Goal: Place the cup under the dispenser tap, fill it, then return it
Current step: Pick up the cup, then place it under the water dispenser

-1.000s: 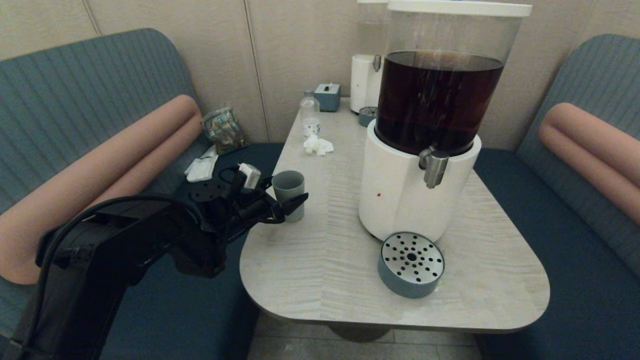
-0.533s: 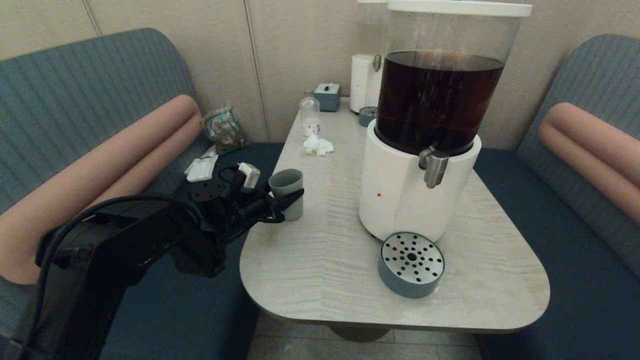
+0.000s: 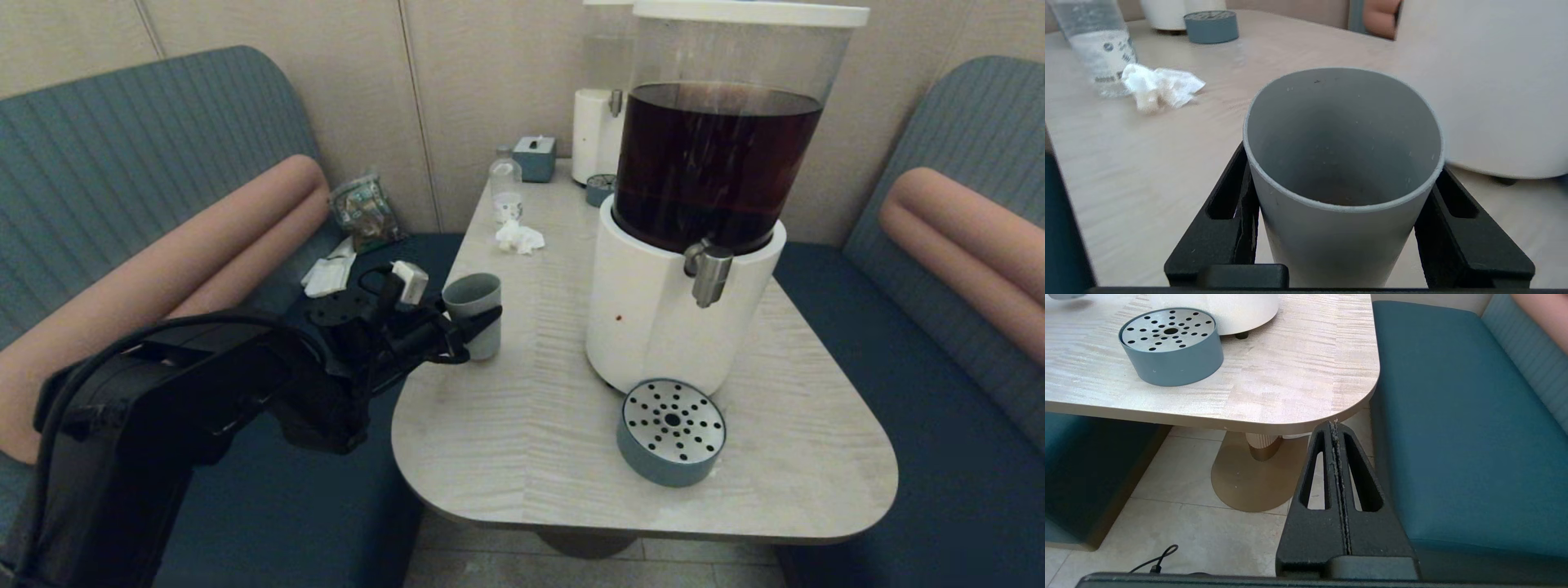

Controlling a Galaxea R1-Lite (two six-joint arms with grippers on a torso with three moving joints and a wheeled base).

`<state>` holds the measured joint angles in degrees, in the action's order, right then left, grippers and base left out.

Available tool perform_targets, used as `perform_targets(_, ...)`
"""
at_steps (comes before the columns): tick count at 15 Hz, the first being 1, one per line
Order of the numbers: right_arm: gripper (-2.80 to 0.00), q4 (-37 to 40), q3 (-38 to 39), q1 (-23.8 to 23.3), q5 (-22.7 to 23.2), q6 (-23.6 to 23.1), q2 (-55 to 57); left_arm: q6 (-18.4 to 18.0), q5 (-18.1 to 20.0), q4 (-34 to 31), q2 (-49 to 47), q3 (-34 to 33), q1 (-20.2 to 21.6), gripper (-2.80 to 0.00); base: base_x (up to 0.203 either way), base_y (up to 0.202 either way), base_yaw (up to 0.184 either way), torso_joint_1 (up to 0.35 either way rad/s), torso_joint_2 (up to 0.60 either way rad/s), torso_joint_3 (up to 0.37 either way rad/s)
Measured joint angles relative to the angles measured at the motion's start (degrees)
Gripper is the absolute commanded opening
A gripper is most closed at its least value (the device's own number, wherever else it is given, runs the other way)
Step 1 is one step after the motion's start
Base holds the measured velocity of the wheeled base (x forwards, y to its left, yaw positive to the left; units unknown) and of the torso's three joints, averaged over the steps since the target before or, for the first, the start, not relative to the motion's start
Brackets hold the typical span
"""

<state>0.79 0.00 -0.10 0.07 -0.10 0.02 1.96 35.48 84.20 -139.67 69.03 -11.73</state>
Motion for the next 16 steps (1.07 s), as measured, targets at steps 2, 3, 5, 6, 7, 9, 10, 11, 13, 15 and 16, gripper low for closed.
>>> perform_targets(2, -2.80, 0.0, 0.0, 0.0, 0.0, 0.0, 0.0, 0.0, -0.1, 0.0, 2.2, -2.1, -0.6, -2.80, 0.000, 0.000, 0.000, 0.000, 0.00, 0.000)
perform_targets(3, -2.80, 0.0, 0.0, 0.0, 0.0, 0.0, 0.0, 0.0, -0.2, 0.0, 3.6, -3.3, -0.9, -2.80, 0.000, 0.000, 0.000, 0.000, 0.00, 0.000)
perform_targets(5, -2.80, 0.0, 0.0, 0.0, 0.0, 0.0, 0.0, 0.0, -0.1, 0.1, 6.1, -5.6, -1.5, -2.80, 0.000, 0.000, 0.000, 0.000, 0.00, 0.000)
perform_targets(6, -2.80, 0.0, 0.0, 0.0, 0.0, 0.0, 0.0, 0.0, -0.1, 0.1, 7.4, -6.7, -2.2, -2.80, 0.000, 0.000, 0.000, 0.000, 0.00, 0.000)
perform_targets(7, -2.80, 0.0, 0.0, 0.0, 0.0, 0.0, 0.0, 0.1, -0.1, 0.1, 8.6, -7.6, -3.1, -2.80, 0.000, 0.000, 0.000, 0.000, 0.00, 0.000)
perform_targets(9, -2.80, 0.0, 0.0, 0.0, 0.0, 0.0, 0.0, 0.1, -0.3, 0.1, 10.8, -9.1, -5.8, -2.80, 0.000, 0.000, 0.000, 0.000, 0.00, 0.000)
perform_targets(10, -2.80, 0.0, 0.0, 0.0, 0.0, 0.0, 0.0, 0.2, -0.9, 0.1, 11.7, -9.7, -7.3, -2.80, 0.000, 0.000, 0.000, 0.000, 0.00, 0.000)
perform_targets(11, -2.80, 0.0, 0.0, 0.0, 0.0, 0.0, 0.0, 0.4, -1.3, 0.1, 12.4, -10.1, -8.8, -2.80, 0.000, 0.000, 0.000, 0.000, 0.00, 0.000)
perform_targets(13, -2.80, 0.0, 0.0, 0.0, 0.0, 0.0, 0.0, 1.0, -2.0, 0.2, 13.6, -11.1, -11.7, -2.80, 0.000, 0.000, 0.000, 0.000, 0.00, 0.000)
perform_targets(15, -2.80, 0.0, 0.0, 0.0, 0.0, 0.0, 0.0, 1.4, -3.5, 0.5, 14.7, -12.5, -14.3, -2.80, 0.000, 0.000, 0.000, 0.000, 0.00, 0.000)
perform_targets(16, -2.80, 0.0, 0.0, 0.0, 0.0, 0.0, 0.0, 1.5, -3.7, 0.6, 15.3, -13.2, -15.4, -2.80, 0.000, 0.000, 0.000, 0.000, 0.00, 0.000)
